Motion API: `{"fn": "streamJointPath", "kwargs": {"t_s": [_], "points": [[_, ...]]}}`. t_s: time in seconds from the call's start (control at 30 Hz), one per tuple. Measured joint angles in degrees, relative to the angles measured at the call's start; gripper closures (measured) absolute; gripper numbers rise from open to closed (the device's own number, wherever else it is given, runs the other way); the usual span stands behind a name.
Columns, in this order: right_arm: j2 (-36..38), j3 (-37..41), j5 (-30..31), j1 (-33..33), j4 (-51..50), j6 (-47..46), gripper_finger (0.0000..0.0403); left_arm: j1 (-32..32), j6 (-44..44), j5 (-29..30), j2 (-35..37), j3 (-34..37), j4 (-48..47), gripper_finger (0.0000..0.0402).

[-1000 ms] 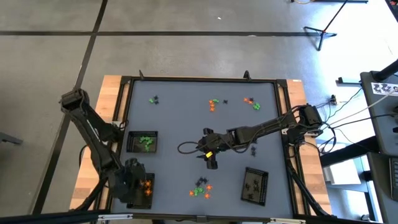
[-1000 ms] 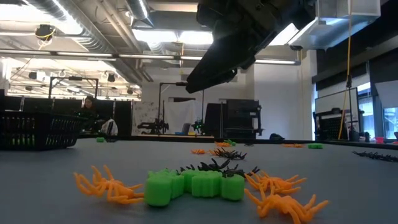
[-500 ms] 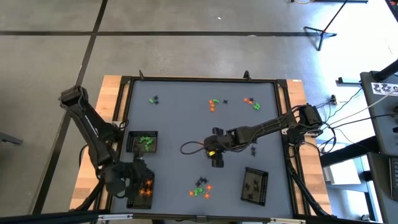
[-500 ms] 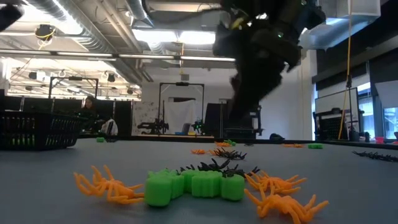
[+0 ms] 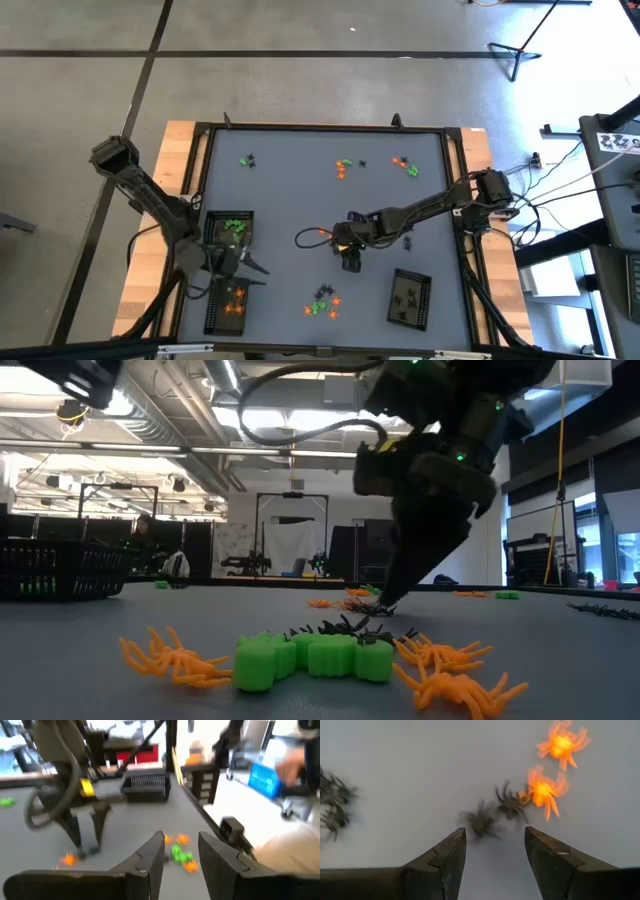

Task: Sort Halloween decoration
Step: Put the black spider toy into the bottom right black bin

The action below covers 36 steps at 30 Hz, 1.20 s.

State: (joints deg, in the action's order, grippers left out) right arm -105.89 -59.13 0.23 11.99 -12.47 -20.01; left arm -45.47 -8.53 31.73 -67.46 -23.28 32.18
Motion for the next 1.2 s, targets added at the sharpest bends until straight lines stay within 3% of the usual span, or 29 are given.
{"fn": "streamJointPath", "kwargs": {"t_s": [0.13, 0.3, 0.67, 1.2], "points": [[-2.0, 0.0, -1.1, 0.0, 2.7, 0.0, 0.0201, 4.0, 3.9, -1.1, 0.0, 3.1, 8.5, 0.029], [-3.2, -0.3, 0.9, 0.1, 2.1, 0.3, 0.0222, 7.4, 4.6, -1.9, 0.0, 3.4, 9.6, 0.029], [-1.9, -0.3, 1.7, 0.0, 0.0, 2.3, 0.0391, 10.0, 4.5, -2.9, 0.0, 3.4, 9.4, 0.029], [1.4, 0.0, 1.7, 0.0, -3.6, 2.4, 0.0401, 13.1, 1.9, -2.6, -0.2, 3.5, 8.1, 0.029]]}}
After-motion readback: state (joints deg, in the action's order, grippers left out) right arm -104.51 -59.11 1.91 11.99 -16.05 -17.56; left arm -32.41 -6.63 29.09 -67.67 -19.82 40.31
